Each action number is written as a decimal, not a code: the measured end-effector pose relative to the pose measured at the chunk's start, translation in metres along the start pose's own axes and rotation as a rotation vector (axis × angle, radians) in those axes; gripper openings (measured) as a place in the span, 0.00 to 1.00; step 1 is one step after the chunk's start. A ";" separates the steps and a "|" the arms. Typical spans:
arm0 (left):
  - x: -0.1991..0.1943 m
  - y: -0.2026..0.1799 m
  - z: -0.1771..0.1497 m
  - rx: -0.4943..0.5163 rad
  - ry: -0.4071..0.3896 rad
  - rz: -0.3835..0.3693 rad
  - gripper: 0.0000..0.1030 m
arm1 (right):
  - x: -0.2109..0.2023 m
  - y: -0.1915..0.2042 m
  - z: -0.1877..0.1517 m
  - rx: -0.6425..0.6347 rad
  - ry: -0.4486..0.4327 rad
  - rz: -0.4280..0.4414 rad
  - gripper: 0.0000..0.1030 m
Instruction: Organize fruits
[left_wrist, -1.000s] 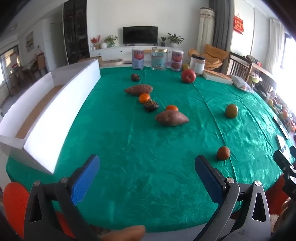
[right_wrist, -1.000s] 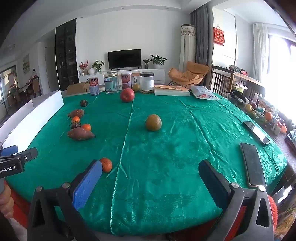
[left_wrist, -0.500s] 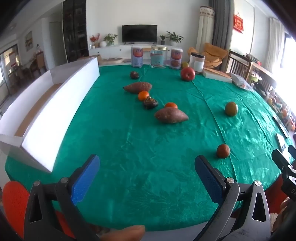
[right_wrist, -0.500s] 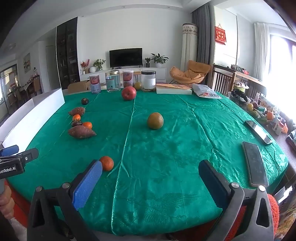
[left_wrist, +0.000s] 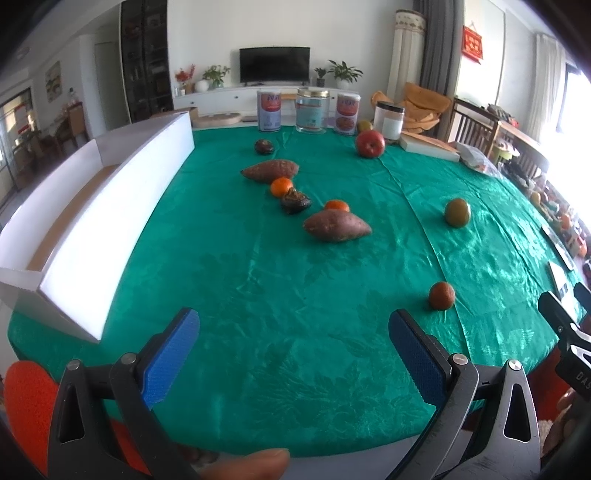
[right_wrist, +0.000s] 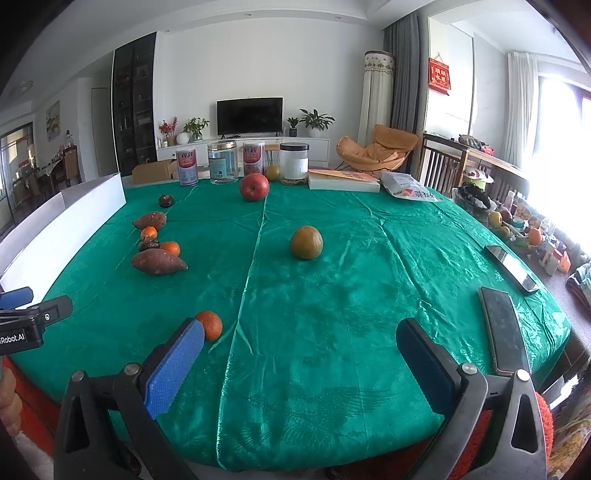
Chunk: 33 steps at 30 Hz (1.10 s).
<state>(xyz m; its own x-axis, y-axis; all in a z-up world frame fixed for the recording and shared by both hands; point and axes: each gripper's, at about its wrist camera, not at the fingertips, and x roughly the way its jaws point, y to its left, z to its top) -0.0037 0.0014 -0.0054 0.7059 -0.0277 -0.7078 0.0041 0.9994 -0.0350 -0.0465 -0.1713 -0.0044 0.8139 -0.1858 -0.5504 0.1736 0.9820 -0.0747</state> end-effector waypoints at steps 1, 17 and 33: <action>-0.001 0.000 0.000 0.000 -0.001 0.000 1.00 | 0.000 0.000 0.000 0.000 0.000 0.001 1.00; -0.001 0.001 -0.001 0.000 0.006 -0.001 1.00 | 0.004 0.004 -0.003 -0.009 0.008 0.031 1.00; 0.001 0.001 -0.003 -0.002 0.022 -0.010 1.00 | 0.008 0.005 -0.005 -0.006 0.025 0.037 1.00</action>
<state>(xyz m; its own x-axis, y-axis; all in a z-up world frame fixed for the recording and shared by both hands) -0.0052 0.0022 -0.0084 0.6897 -0.0382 -0.7231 0.0099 0.9990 -0.0433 -0.0423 -0.1678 -0.0134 0.8057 -0.1487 -0.5734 0.1407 0.9883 -0.0587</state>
